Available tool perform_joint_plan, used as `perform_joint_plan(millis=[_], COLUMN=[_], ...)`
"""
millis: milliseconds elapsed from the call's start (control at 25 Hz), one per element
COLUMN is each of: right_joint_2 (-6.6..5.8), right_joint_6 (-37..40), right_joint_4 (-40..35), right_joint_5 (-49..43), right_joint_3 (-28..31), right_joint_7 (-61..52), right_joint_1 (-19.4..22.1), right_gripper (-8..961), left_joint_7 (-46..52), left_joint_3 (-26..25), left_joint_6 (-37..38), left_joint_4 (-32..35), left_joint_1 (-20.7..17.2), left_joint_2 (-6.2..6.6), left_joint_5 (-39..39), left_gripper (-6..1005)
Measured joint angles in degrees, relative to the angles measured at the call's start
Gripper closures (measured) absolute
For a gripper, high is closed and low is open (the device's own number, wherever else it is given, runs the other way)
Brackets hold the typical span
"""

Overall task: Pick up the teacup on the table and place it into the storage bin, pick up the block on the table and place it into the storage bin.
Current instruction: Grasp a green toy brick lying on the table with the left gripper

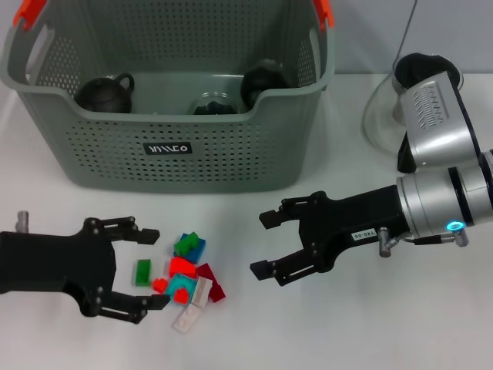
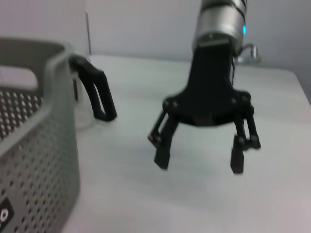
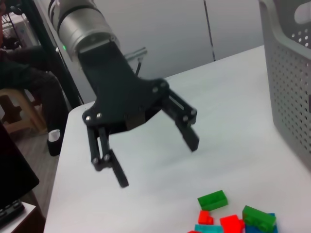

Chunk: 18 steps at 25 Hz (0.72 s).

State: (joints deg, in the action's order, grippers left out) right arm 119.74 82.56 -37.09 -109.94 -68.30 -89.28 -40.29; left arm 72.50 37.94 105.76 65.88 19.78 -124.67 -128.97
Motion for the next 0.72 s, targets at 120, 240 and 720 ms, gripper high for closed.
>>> perform_joint_plan(millis=[120, 240, 720], right_joint_2=[0.23, 0.71, 1.32], right_joint_6=[-1.0, -3.7, -14.9], right_joint_4=[0.3, 2.0, 9.9], right_joint_5=[0.0, 0.1, 8.9], right_joint_3=[0.0, -1.0, -9.3], right_joint_7=[0.1, 1.4, 6.3], right_joint_1=[-0.4, -1.9, -7.4], right_gripper=[12, 13, 11], left_joint_7=[-0.6, -1.0, -0.9], left_joint_3=[-0.1, -0.2, -2.3], left_joint_6=[-1.7, -4.3, -8.2], left_joint_4=[-1.3, -2.4, -3.1], left_joint_1=[0.5, 0.6, 1.0], left_joint_2=[0.18, 0.25, 0.57], left_joint_5=[-1.3, -1.9, -4.7], left_gripper=[76, 77, 76])
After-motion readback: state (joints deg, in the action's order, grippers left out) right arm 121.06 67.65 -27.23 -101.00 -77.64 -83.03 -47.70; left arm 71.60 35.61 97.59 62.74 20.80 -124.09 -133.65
